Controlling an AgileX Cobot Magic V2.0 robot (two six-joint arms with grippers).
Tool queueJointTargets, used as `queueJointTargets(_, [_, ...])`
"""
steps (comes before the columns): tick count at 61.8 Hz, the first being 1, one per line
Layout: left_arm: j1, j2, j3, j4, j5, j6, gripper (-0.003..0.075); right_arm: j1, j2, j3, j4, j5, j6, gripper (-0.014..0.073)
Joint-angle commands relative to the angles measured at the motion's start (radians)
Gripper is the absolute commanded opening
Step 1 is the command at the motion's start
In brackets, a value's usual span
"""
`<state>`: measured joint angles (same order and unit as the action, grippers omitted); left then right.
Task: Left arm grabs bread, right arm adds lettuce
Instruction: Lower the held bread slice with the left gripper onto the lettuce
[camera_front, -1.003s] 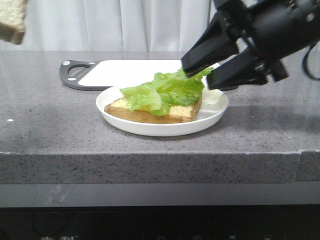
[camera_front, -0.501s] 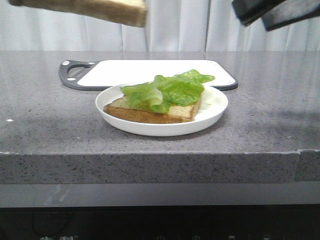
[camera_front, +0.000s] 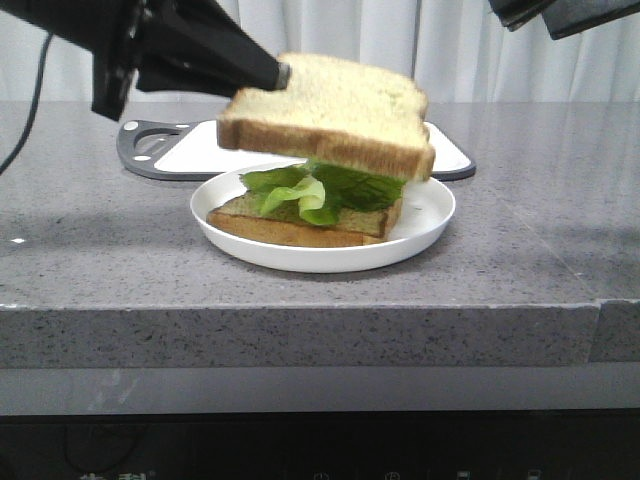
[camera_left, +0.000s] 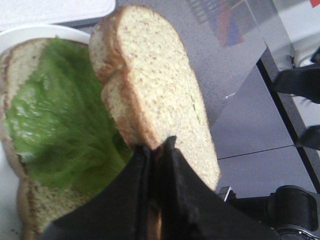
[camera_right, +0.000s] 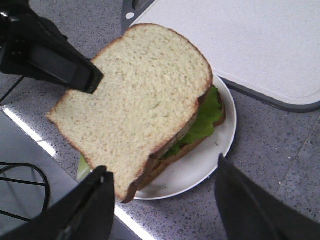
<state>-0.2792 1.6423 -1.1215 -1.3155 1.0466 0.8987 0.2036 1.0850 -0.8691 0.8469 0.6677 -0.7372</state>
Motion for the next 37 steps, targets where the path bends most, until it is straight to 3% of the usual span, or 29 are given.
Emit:
queueJointTargets(1, [-0.002, -0.002, -0.036, -0.075, 0.037, -0.007, -0.002, -0.007, -0.021, -0.02, 0.019, -0.023, 0.003, 0.0461])
queueJointTargets(37, [0.056, 0.042, -0.036, -0.096, 0.017, -0.012, -0.002, -0.007, -0.021, -0.02, 0.019, -0.015, 0.003, 0.0461])
